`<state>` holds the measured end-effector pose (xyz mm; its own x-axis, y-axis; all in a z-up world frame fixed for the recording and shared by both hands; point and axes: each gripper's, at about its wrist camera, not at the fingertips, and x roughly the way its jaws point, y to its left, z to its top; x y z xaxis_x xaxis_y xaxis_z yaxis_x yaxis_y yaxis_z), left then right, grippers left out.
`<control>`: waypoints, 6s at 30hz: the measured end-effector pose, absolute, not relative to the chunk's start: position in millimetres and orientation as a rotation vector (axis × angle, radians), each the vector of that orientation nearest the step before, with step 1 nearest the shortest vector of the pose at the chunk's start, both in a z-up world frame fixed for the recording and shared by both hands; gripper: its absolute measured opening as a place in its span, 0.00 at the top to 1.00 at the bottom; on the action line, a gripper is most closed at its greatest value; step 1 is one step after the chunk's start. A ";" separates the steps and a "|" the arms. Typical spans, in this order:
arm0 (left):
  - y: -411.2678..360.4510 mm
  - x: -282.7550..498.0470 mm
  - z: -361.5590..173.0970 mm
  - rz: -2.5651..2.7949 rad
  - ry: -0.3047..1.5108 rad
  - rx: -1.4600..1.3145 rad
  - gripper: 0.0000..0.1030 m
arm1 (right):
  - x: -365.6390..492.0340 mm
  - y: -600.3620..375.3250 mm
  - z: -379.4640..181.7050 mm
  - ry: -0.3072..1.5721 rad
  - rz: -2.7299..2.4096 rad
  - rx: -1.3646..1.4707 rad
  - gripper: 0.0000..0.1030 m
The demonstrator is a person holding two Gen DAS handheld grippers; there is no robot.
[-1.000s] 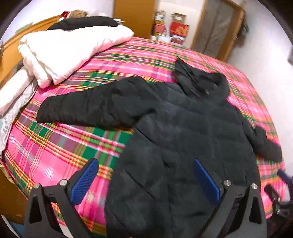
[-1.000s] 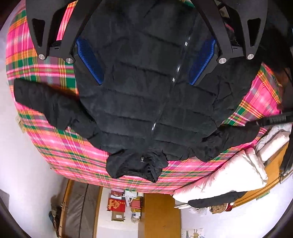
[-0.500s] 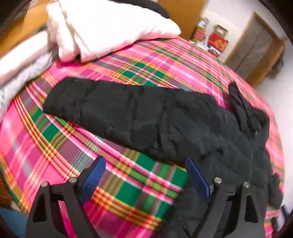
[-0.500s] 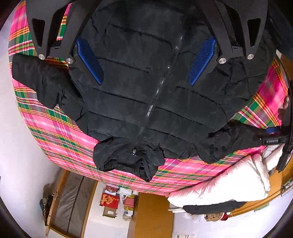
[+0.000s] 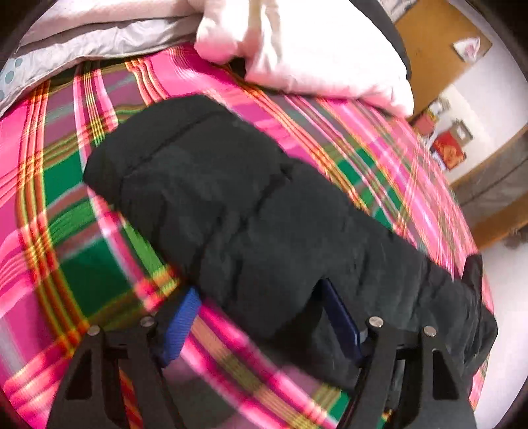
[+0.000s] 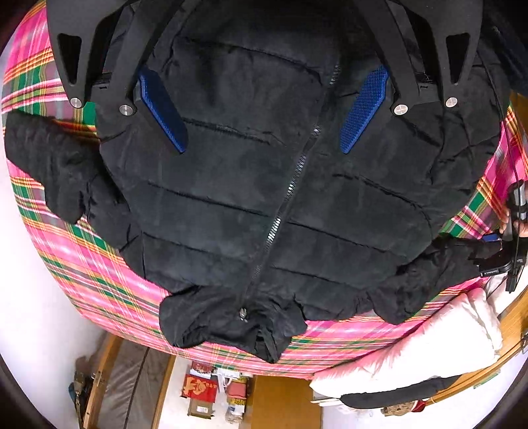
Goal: Fold large clothes
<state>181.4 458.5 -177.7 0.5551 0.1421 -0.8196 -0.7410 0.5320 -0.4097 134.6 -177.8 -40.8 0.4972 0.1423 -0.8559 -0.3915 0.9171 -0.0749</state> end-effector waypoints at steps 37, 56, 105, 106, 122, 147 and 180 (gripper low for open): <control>73.6 305.0 9.5 -0.330 0.772 -0.360 0.88 | 125.9 -329.0 -19.9 0.966 0.084 -0.019 0.11; 10.2 290.9 -44.8 -0.512 0.895 -0.290 0.25 | 137.5 -339.9 -22.9 0.956 0.085 0.058 0.11; 60.7 256.9 -41.6 -0.169 0.914 -0.156 0.23 | 196.1 -481.7 -44.6 1.053 -0.120 0.281 0.40; 57.6 253.9 -41.7 -0.170 0.916 -0.158 0.23 | 195.8 -497.5 -47.8 1.057 -0.155 0.304 0.40; 39.3 250.1 -63.6 -0.086 0.934 -0.034 0.23 | 225.1 -647.8 -101.3 0.881 -0.347 0.746 0.25; 127.9 253.5 -27.1 0.072 0.847 -0.210 0.23 | 237.1 -412.8 124.2 0.638 0.077 0.306 0.92; 145.8 298.8 -72.1 -0.103 0.985 -0.492 0.21 | 237.7 -266.0 -3.9 0.882 0.396 0.174 0.35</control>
<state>298.8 145.8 -72.1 0.5576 -0.3016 -0.7734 -0.1359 0.8859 -0.4435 237.7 -266.0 -4.0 0.5693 0.4061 -0.7148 -0.2645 0.9137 0.3085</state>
